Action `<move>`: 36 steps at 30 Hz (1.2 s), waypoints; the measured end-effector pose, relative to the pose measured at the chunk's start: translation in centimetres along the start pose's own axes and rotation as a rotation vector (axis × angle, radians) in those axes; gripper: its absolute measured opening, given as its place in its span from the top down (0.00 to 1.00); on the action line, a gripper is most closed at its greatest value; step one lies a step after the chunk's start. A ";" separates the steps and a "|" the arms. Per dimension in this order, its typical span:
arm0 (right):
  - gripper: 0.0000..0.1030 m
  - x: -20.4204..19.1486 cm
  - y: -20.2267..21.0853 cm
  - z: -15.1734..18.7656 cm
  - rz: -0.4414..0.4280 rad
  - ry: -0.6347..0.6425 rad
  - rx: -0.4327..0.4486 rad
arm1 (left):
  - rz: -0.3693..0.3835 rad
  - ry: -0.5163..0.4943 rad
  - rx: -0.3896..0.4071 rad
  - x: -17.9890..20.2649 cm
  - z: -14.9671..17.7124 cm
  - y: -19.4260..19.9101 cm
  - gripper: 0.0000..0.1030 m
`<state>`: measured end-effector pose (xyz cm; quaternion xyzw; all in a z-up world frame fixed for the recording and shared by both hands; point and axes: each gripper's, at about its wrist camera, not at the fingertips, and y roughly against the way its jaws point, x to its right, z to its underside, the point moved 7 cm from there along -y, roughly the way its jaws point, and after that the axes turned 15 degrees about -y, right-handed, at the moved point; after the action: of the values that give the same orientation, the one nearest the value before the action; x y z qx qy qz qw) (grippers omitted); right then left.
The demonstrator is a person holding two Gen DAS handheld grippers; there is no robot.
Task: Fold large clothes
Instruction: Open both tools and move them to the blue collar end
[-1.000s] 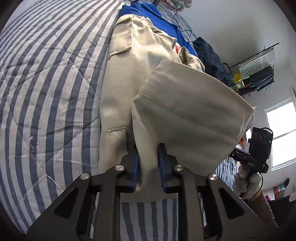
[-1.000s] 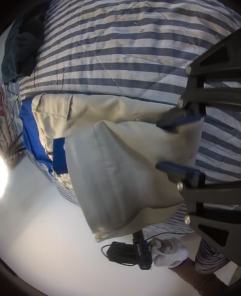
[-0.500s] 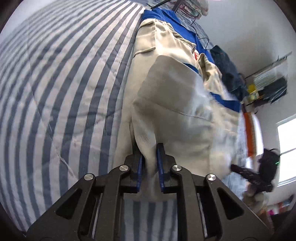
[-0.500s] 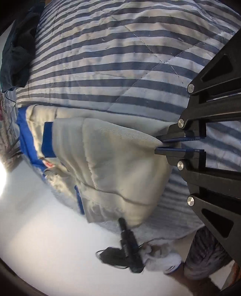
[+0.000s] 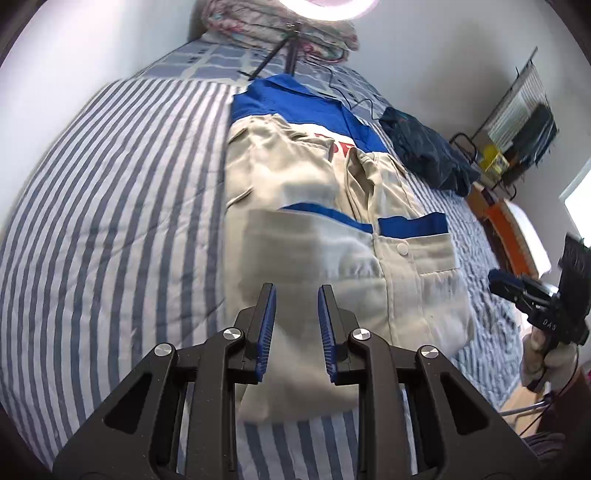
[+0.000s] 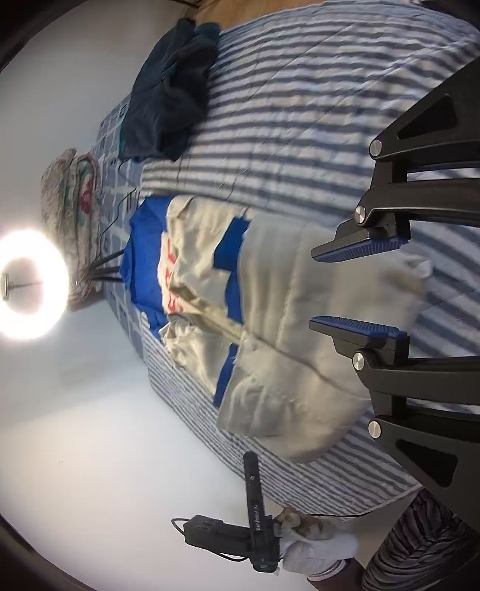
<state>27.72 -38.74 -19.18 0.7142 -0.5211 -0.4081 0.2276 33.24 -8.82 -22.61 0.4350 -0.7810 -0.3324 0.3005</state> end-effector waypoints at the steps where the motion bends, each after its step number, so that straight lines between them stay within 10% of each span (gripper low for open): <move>1: 0.68 -0.3 -0.9 -0.5 0.022 0.018 -0.010 | 0.000 -0.004 -0.016 0.0 -0.4 -1.0 0.79; 11: 0.73 1.6 -10.0 -1.5 0.185 0.069 -0.136 | -0.070 0.002 -0.091 -2.3 -1.3 -8.1 0.77; 18: 0.71 1.1 -8.8 -2.6 0.172 0.086 -0.135 | -0.019 0.017 -0.092 -2.9 -2.4 -7.0 0.77; 36: 0.55 2.5 -7.3 -17.3 0.176 0.041 0.038 | -0.054 -0.028 0.068 -9.0 -18.3 -4.3 0.49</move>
<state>46.33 -40.19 -15.75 0.6782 -0.5846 -0.3618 0.2596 53.15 -7.37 -16.62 0.4613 -0.7839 -0.3198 0.2654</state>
